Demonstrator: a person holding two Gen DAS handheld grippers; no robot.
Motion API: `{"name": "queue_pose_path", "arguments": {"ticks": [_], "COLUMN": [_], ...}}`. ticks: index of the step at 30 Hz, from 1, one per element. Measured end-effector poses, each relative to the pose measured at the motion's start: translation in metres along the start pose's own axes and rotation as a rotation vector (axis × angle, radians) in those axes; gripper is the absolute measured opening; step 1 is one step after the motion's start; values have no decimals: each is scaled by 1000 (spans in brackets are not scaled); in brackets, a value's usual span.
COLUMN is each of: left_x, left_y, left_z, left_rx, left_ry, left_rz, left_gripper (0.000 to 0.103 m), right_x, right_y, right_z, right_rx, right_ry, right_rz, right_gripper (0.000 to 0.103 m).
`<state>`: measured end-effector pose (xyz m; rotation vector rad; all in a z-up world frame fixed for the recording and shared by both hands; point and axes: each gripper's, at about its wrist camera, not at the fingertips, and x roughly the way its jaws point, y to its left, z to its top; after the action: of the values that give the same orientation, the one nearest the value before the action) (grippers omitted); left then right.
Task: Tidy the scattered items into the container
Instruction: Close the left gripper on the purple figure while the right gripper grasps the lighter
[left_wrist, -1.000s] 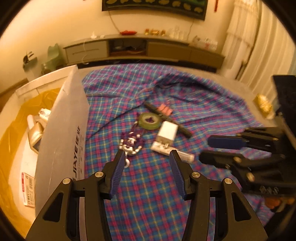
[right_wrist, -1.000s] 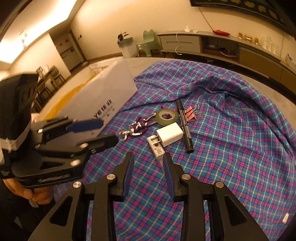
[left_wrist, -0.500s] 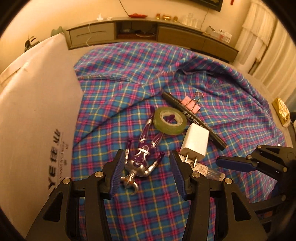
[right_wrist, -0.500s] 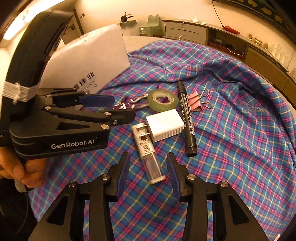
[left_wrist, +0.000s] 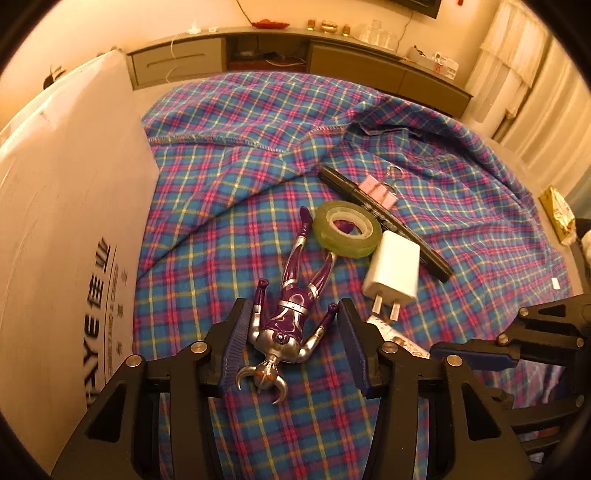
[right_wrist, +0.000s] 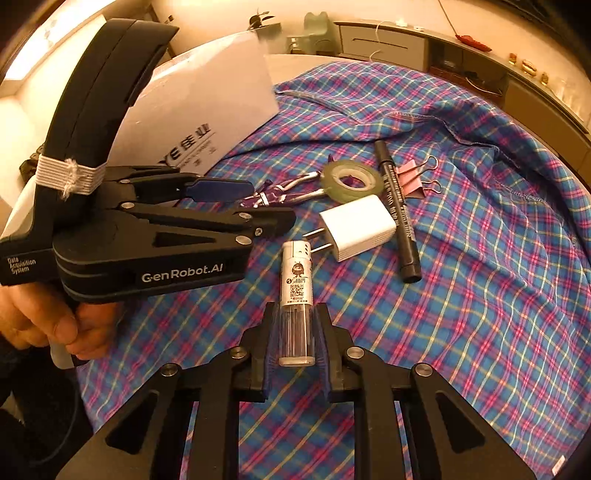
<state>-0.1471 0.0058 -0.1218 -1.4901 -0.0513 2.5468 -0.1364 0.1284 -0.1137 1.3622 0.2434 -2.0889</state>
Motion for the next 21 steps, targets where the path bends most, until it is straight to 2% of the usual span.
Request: {"name": "queue_pose_path", "arguments": {"ticks": [3,4,5,6,8,10,11,12,21], "left_x": [-1,0,2,5,9,12,12,12,-8], "left_y": [-2,-4,-5,-7,-10,-14,-16,-16,-9], "left_z": [-2,-2,-2,-2,0,0,-1,-1,-5], "left_rx": [6,13,20,24,44,78,92,101,71], "left_ry": [7,7,6,5,-17,-30,-32,-32,-38], "left_rz": [-2,4,12,18,43,58,63,64,26], "left_gripper": [51,51,52,52,52,52,50,50,49], "right_x": [1,2,5,7,11,12,12,12,1], "right_y": [0,0,-1,-1,0,1,1,0,-2], "right_z": [-1,0,0,0,0,0,1,1,-6], "right_rx": [-5,-4,-1,-1,-18,-28,-23,-16,56], "right_ry": [-3,-11,-21,-30,-63,-81,-83,-78,-58], "right_rz": [-11,-16,-23,-31,-42,-52,-62,-62,-27], "right_gripper": [22,28,38,42,43,39,24,22,20]}}
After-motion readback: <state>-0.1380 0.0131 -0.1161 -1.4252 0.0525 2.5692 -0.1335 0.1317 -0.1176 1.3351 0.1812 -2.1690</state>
